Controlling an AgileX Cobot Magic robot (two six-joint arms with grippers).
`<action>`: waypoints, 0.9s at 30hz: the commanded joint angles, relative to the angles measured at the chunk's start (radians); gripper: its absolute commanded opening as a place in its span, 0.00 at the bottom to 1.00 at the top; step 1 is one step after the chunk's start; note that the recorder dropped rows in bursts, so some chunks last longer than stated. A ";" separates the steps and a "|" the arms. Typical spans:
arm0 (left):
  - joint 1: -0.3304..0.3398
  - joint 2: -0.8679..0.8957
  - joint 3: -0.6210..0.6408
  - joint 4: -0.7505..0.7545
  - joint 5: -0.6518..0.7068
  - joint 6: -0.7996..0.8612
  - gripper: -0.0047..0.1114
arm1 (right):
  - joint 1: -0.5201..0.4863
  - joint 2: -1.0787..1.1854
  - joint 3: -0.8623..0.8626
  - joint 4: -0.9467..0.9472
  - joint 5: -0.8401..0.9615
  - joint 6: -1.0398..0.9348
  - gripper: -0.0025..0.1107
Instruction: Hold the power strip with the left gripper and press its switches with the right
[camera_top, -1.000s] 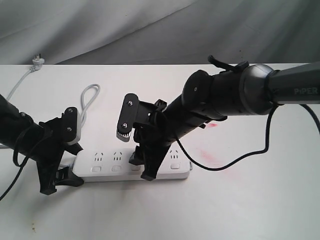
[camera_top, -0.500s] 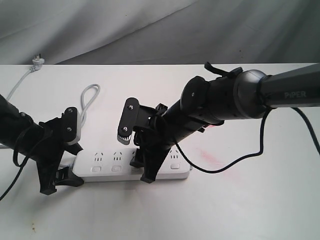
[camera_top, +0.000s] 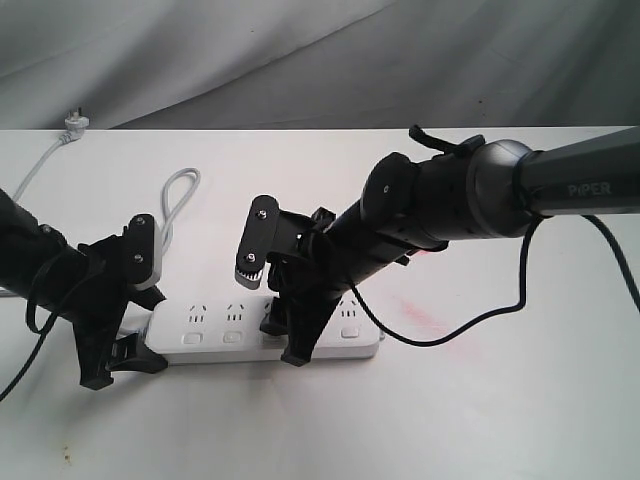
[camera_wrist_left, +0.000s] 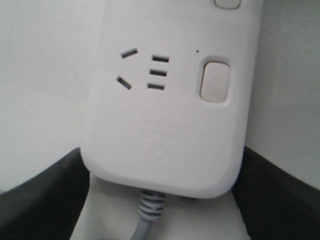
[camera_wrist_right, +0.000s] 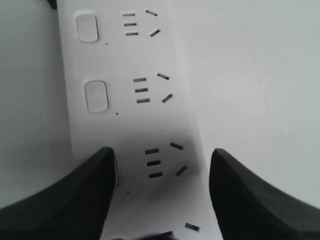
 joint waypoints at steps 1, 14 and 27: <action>0.002 -0.001 -0.005 -0.009 -0.007 0.000 0.45 | -0.004 0.033 0.005 -0.009 -0.002 -0.004 0.49; 0.002 -0.001 -0.005 -0.009 -0.007 0.000 0.45 | -0.004 0.072 0.017 -0.027 0.042 -0.006 0.49; 0.002 -0.001 -0.005 -0.009 -0.007 0.000 0.45 | -0.007 -0.106 0.016 -0.016 0.027 0.003 0.49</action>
